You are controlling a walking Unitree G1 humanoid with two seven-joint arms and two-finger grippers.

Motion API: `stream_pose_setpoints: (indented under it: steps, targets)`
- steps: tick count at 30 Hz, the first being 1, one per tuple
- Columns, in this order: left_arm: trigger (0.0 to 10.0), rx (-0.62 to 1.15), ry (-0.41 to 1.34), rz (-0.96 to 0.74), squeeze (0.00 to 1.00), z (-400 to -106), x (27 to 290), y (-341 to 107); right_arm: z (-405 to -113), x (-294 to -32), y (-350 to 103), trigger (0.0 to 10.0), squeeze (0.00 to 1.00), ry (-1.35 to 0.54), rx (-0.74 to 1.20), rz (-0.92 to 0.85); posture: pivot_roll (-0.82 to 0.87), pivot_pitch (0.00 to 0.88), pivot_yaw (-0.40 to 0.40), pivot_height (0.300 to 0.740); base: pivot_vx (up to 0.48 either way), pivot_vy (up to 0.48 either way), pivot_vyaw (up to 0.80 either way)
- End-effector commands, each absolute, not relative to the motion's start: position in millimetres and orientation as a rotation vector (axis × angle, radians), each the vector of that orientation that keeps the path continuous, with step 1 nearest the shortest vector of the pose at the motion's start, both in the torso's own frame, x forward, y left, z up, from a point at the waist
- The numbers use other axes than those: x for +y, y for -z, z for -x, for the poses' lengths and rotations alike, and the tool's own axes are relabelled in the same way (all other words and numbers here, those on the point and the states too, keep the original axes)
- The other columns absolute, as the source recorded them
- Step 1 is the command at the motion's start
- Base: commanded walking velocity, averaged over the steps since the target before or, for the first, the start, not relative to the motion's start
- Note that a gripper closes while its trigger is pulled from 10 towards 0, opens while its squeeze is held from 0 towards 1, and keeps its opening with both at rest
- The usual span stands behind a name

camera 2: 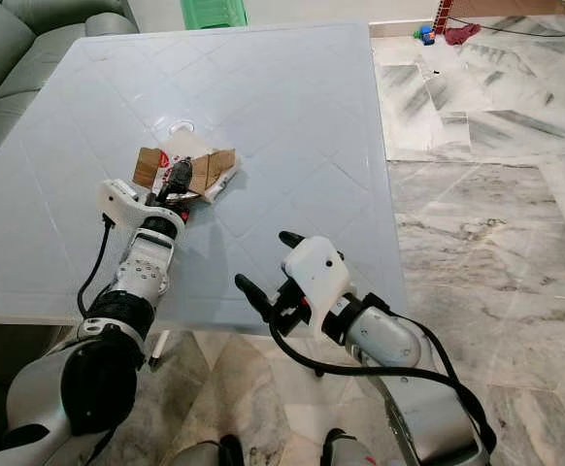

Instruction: Picking trash to rubbish bin

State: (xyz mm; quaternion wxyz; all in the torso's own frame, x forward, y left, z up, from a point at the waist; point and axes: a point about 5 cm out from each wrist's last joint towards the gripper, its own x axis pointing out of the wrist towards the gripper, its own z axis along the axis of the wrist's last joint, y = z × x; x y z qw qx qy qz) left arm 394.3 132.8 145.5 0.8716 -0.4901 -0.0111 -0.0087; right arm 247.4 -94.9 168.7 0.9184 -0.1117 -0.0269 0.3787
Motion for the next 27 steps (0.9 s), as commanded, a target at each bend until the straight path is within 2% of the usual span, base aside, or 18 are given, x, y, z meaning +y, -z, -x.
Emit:
stream_pose_setpoints:
  steps: [1,27]
  targets:
    - [0.0,-0.039,0.01,1.035,0.0,-396,136,-149,-243,-92,-172,10.0,0.0,-0.793,-0.068,0.226,-0.2,0.218,0.078,0.74,0.0,0.0,0.0]
    - [0.0,-0.07,-0.017,1.052,0.0,-397,146,-151,-250,-93,-172,10.0,0.0,-0.761,-0.079,0.245,-0.19,0.195,0.087,0.74,0.0,0.0,0.0]
